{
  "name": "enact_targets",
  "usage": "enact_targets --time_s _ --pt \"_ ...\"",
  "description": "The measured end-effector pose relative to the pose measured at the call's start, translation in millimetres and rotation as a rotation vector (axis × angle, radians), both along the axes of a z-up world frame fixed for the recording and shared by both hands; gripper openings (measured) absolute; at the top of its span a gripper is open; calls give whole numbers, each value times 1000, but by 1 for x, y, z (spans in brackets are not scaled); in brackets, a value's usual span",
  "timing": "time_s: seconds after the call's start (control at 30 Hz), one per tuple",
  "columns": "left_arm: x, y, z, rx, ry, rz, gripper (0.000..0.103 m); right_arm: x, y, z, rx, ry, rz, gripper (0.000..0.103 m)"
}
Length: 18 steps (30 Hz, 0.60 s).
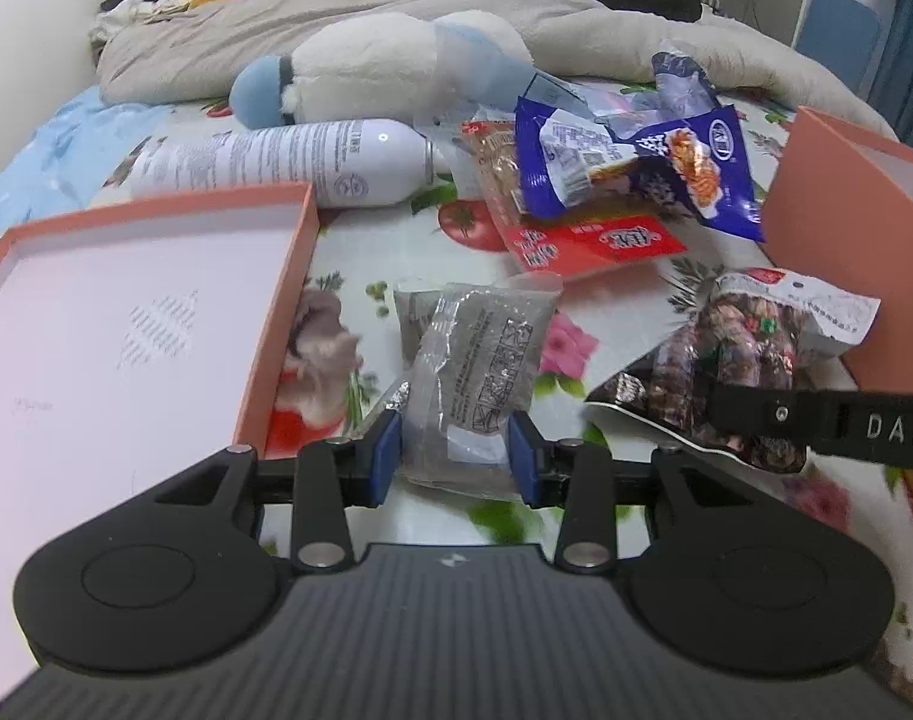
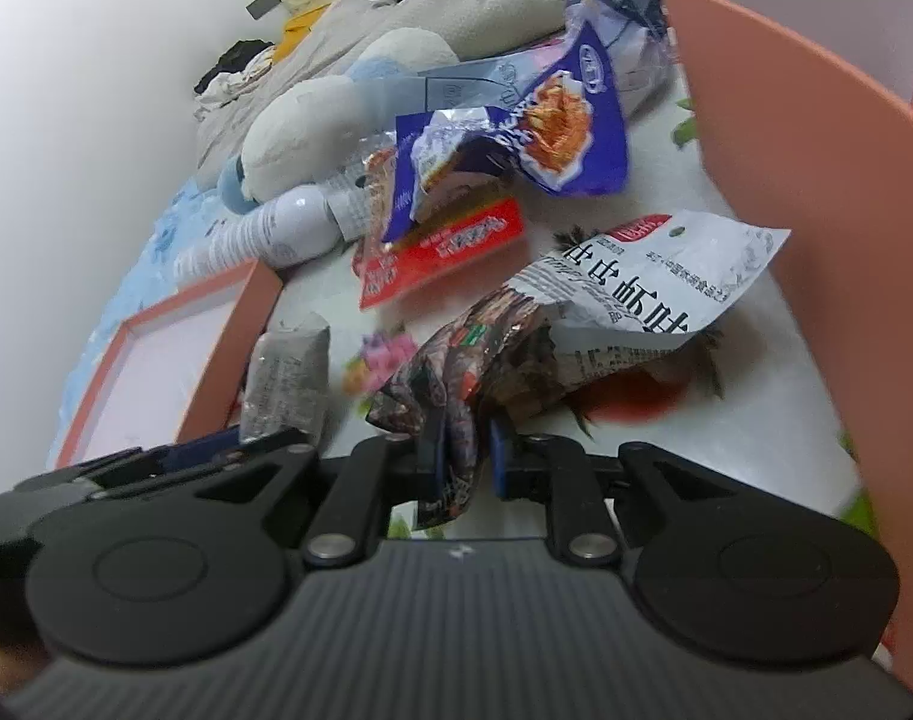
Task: Organize snacks
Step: 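Grasp the clear candy bag with the left tool while the right tool grasps a meat-strip pack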
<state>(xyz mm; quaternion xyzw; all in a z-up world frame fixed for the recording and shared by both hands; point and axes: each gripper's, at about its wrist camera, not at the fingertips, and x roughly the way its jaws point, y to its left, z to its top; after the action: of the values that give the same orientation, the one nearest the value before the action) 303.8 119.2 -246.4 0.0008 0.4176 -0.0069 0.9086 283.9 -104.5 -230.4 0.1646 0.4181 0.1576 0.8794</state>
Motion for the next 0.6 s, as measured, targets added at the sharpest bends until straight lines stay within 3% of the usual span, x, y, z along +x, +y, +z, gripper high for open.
enact_targets --time_s 0.37,0.6 --pt "-64 -12 24 -125 0 65 44 -58 -18 26 -79 -52 26 16" --pt "-101 -28 41 -151 -11 54 44 -94 -28 40 -90 -80 35 15"
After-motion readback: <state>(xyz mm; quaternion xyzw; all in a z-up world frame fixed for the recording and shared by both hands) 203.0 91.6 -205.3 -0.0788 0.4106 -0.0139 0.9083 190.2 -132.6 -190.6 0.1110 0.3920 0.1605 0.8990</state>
